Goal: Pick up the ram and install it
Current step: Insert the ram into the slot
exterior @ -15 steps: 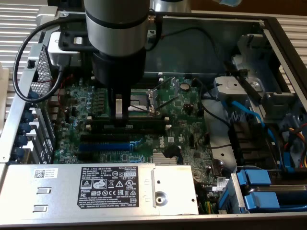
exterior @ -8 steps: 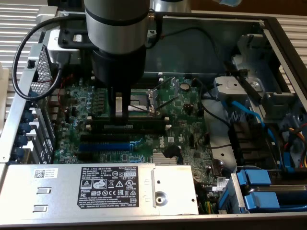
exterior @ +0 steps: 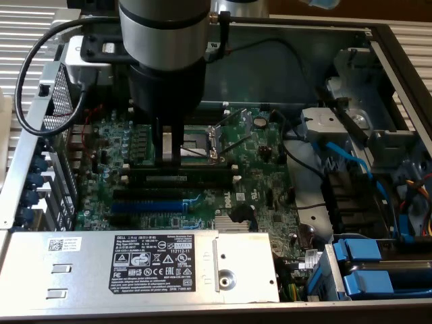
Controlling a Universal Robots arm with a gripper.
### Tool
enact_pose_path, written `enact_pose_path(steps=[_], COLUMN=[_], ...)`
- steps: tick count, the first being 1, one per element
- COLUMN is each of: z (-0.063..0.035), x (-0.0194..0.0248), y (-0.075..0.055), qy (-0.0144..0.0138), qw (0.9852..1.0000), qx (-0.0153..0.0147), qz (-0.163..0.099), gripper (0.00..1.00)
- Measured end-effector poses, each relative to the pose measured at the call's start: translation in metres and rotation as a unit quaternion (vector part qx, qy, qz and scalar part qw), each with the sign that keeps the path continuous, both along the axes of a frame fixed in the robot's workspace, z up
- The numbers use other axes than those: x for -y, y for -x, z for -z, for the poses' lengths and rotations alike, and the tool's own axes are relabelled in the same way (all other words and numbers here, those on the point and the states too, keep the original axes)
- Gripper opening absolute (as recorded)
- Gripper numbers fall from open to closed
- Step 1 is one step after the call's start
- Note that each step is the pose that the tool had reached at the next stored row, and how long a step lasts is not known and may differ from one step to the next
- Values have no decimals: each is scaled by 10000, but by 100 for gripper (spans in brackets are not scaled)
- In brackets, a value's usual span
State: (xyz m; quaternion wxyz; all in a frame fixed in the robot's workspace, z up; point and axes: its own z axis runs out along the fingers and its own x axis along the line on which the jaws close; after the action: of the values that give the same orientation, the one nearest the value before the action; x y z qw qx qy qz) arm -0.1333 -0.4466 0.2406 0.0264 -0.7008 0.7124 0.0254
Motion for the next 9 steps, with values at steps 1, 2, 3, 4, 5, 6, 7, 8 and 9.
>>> enact_pose_path(steps=[1,2,3,4,5,6,7,8,9], z=[-5,-10,-13,-18,-23,-28,-30,-30,-30], x=[0,0,0,0,0,0,0,0,0], y=[0,0,0,0,0,0,0,0,0], qy=[0,0,0,0,0,0,-1,-1,-1], qw=[10000,10000,10000,10000,10000,10000,10000,10000,10000], qx=[0,0,0,0,0,0,0,1,1], qz=[0,0,0,0,0,0,0,0,0], gripper=[27,27,27,27,27,27,27,27,27])
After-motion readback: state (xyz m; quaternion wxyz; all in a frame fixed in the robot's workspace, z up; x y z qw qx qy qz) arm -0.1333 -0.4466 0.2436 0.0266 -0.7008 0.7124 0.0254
